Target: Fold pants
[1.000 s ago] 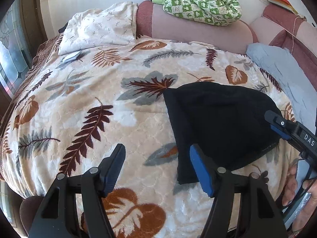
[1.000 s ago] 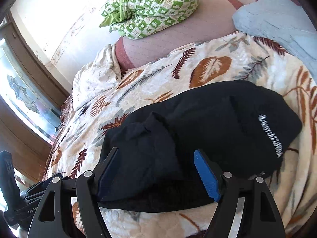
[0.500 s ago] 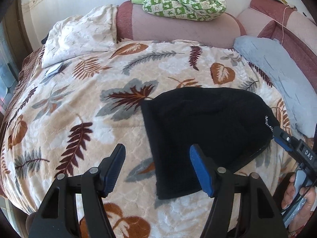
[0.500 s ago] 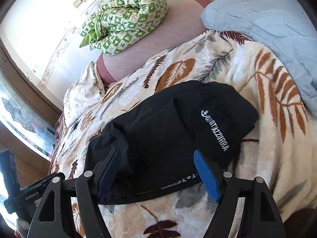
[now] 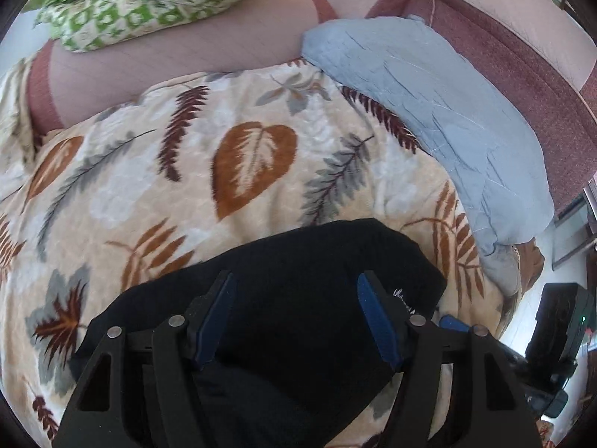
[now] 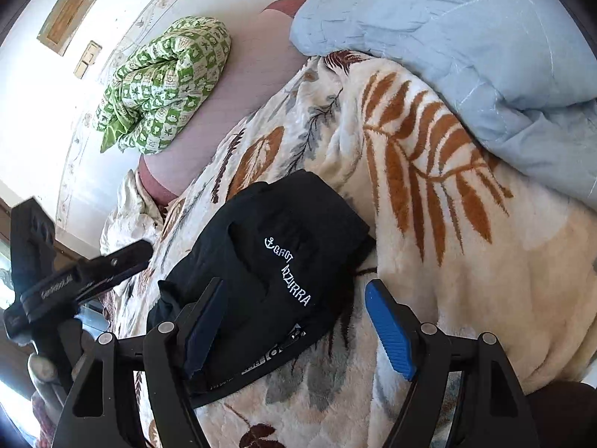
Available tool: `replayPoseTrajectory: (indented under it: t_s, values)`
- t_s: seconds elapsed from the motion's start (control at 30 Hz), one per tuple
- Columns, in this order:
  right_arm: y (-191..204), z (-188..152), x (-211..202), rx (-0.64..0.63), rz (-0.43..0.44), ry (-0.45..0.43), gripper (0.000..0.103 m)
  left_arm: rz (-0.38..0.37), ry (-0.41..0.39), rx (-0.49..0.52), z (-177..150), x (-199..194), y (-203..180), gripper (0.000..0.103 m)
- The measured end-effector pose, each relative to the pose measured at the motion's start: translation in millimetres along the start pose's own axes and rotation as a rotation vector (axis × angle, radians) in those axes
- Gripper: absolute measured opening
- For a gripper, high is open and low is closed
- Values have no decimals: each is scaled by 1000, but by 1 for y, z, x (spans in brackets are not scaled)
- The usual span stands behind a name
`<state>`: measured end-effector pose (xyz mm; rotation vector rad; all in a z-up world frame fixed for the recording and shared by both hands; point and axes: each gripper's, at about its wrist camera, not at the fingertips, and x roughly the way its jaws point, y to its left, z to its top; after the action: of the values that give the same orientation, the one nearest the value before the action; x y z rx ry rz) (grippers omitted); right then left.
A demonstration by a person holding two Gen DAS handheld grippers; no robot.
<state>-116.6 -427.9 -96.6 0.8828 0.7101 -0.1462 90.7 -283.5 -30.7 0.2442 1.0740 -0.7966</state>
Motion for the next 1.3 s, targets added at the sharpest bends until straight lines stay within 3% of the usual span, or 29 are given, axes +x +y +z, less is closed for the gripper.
replayPoseTrajectory:
  t_s: [0.23,0.47,0.7,0.77,0.83,0.93,1.0,1.1,1.3]
  values:
    - [-12,-1,16,20,35,13,81,-103,115,110,36,67,-31,67]
    - [-4,9,34,11,15,41,81,-172,230,99,54,119,-31,67]
    - [-6,9,40,38,-32,18,81,-138,307,215,53,151,-61,67]
    - [-4,9,42,38,-45,6,81,-82,301,283,47,154,-73,67]
    - [-1,7,41,19,-53,-9,80,-34,283,350,41,151,-84,48]
    - [-2,0,29,33,-72,-49,79,-61,258,352,41,140,-86,28]
    - [-2,-7,19,35,-85,-70,79,-76,244,333,45,133,-80,21]
    - [0,-12,19,20,-105,-79,79,-118,227,287,49,126,-70,20]
    - [-12,7,31,97,-23,-90,82,-157,201,265,49,110,-63,19]
